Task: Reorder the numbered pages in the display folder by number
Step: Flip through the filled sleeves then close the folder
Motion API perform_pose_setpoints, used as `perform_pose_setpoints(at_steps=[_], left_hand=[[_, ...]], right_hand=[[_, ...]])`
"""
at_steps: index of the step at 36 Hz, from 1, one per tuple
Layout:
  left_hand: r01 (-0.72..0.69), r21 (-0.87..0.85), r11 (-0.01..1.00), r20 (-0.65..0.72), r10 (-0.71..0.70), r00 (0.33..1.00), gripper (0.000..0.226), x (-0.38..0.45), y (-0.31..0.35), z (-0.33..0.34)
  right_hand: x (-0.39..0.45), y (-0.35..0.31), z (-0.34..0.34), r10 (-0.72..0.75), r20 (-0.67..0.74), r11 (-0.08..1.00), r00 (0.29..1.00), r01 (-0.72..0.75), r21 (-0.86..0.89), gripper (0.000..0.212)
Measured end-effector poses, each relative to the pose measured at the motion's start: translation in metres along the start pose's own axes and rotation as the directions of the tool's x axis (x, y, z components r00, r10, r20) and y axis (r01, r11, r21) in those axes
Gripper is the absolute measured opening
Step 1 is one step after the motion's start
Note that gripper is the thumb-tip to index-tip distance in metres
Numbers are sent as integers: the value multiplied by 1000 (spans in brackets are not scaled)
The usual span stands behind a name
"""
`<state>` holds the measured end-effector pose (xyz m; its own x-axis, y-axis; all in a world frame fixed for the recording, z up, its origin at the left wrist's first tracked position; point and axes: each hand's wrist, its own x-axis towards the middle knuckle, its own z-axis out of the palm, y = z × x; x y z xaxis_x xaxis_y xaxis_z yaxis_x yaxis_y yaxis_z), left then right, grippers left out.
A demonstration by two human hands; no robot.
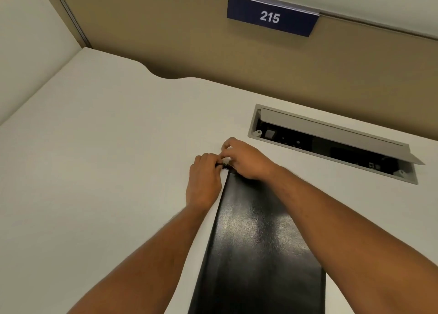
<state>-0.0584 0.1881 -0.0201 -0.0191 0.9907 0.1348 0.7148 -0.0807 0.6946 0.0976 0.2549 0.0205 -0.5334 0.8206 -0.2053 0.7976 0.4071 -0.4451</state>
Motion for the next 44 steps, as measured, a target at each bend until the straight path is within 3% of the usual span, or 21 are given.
perform_pose_setpoints(at_steps=[4, 8, 10, 14, 17, 25, 36, 44], left_hand=[[-3, -14, 1000, -16, 3, 1000, 12, 0, -1, 0], [-9, -22, 1000, -35, 8, 999, 12, 0, -2, 2], [-8, -27, 1000, -39, 7, 999, 13, 0, -2, 2], [-10, -25, 1000, -40, 9, 999, 12, -1, -3, 2], [-11, -33, 999, -50, 9, 999, 12, -1, -3, 3], [-27, -50, 998, -65, 24, 998, 13, -1, -1, 1], [7, -78, 997, -67, -12, 998, 12, -2, 0, 0], [30, -76, 997, -37, -33, 999, 12, -2, 1, 0]], right_hand=[[-4, 7, -2, -18, -41, 999, 999, 16, -40, 15], [-14, 17, 0, -2, -80, 1000, 997, 2, -2, 13], [-16, 21, 2, 27, -95, 998, 995, -21, 58, 17], [-15, 19, 6, 57, -50, 983, 997, -47, 177, 49], [-9, 13, 9, 32, -26, 984, 999, -27, 178, 47], [-6, 10, 3, 3, -58, 998, 998, 1, 62, 13], [-39, 23, -10, -43, 25, 984, 999, 47, -173, 19], [-94, 52, -36, 86, 85, 970, 993, -64, -234, 18]])
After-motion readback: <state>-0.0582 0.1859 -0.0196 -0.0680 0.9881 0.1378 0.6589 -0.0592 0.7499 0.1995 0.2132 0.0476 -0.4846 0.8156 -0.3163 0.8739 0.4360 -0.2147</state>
